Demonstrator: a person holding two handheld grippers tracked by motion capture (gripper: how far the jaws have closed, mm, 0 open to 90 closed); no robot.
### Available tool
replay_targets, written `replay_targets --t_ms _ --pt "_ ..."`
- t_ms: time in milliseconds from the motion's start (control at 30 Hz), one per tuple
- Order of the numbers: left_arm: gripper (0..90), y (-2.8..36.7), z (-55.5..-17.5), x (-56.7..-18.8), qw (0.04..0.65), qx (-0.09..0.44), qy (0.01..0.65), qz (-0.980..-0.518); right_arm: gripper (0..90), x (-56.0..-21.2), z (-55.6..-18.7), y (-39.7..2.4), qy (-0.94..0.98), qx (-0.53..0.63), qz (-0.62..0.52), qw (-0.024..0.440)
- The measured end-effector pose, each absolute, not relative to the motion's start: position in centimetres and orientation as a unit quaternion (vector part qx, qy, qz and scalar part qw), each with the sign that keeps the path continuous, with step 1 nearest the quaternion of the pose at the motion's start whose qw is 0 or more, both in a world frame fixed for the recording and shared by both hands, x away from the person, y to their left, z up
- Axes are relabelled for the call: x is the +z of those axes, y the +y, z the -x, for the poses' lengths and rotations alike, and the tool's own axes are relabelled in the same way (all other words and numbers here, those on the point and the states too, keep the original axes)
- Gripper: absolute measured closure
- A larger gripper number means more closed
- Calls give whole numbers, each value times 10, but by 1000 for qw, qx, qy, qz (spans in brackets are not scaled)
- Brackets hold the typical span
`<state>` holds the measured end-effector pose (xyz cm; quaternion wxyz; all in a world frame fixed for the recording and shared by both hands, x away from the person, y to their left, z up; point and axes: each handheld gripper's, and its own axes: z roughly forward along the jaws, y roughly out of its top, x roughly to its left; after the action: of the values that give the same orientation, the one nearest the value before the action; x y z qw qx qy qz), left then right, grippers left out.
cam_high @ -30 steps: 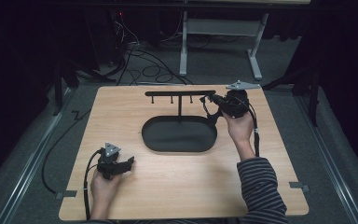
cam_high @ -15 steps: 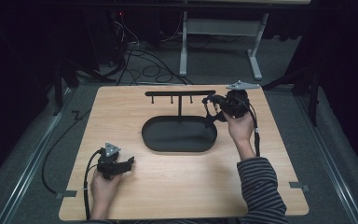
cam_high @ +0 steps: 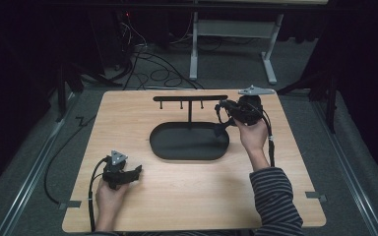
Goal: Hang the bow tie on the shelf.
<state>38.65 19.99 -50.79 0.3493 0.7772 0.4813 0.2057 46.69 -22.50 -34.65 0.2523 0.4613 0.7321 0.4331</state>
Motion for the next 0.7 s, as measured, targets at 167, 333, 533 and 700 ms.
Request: replay_targets --t_ms 167,333,533,700 --pt "269 200 -386 -508 350 206 482 -777 772 -346 -465 -225 734 442 -457 240" --pt "269 200 -386 -508 350 206 482 -776 746 -341 -457 -233 725 458 -456 237" --pt "269 200 -386 -508 350 206 482 -776 726 -342 -451 -243 720 468 -457 234" --pt "269 200 -386 -508 350 206 482 -776 709 -342 -445 -251 716 470 -459 234"
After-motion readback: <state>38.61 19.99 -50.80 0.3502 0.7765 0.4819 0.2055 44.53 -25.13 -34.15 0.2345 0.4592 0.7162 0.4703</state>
